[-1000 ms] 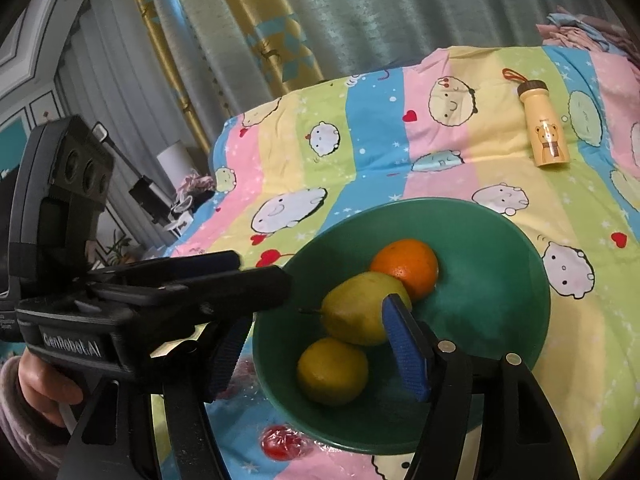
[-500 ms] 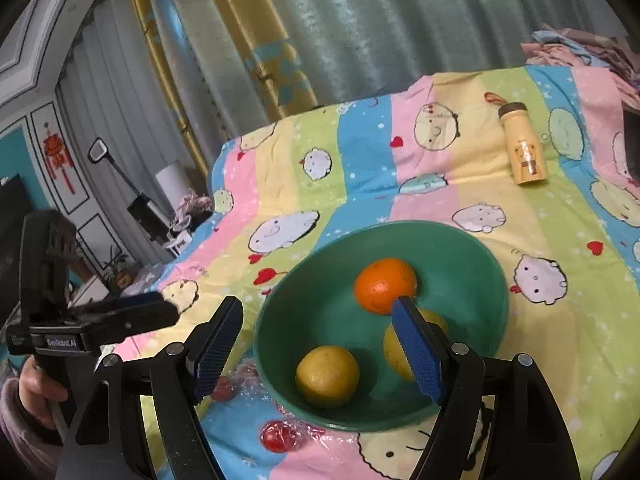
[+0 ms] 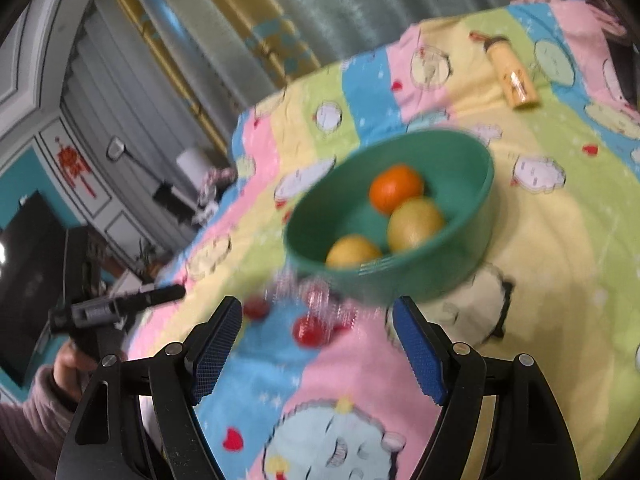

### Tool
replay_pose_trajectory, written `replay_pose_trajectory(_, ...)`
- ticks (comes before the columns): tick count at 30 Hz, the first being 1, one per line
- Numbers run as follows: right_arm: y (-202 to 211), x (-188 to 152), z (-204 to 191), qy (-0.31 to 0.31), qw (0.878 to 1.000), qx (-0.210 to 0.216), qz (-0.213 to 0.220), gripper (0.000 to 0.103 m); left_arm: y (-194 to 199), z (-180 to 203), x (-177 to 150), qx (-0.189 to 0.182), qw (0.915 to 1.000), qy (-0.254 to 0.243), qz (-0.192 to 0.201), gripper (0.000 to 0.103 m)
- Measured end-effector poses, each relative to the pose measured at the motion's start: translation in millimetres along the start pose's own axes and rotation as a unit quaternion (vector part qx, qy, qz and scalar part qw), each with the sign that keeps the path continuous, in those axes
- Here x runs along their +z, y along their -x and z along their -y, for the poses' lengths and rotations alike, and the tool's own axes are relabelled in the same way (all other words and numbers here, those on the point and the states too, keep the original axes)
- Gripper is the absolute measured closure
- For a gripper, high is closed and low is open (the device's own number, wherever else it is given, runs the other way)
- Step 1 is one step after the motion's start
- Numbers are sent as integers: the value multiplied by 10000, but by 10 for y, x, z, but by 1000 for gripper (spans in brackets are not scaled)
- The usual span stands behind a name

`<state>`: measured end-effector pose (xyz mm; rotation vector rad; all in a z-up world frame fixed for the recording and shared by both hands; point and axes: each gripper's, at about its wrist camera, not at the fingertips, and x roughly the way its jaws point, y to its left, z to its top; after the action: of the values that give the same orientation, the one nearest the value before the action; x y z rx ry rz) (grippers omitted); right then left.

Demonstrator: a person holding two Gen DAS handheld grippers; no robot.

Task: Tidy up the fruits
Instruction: 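Open the left gripper to release the pear and withdraw, then close the left gripper on the red tomato while the right gripper grasps a wrapped red item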

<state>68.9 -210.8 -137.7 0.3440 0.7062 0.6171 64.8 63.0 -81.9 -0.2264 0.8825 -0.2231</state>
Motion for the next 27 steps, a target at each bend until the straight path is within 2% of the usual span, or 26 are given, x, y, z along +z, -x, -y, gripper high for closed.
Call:
replay_pose_trajectory(6, -187, -166, -145, 249, 9985, -322, -370, 24, -50, -14, -128, -129, 9999, 28, -50, 1)
replay_pose_trajectory(11, -291, -190, -221, 504, 9963, -545, -424, 24, -123, -45, -193, 10, 9999, -101, -34, 1)
replay_pose_trajectory(14, -360, -189, -218, 669, 9940, -739, -441, 24, -176, -32, -229, 182, 9992, -353, -28, 1)
replay_pose_trajectory(23, -591, -144, -219, 790, 9902, -906, -704, 24, -458, 14, -187, 118, 9978, -636, -120, 2)
replay_pose_trajectory(26, -688, -97, -220, 825, 9885, -989, -796, 24, -577, 21, -138, 92, 9972, -724, -170, 8)
replay_pose_trajectory(27, -711, -82, -222, 826, 9884, -984, -810, 24, -625, 26, -121, 41, 9969, -761, -215, 13)
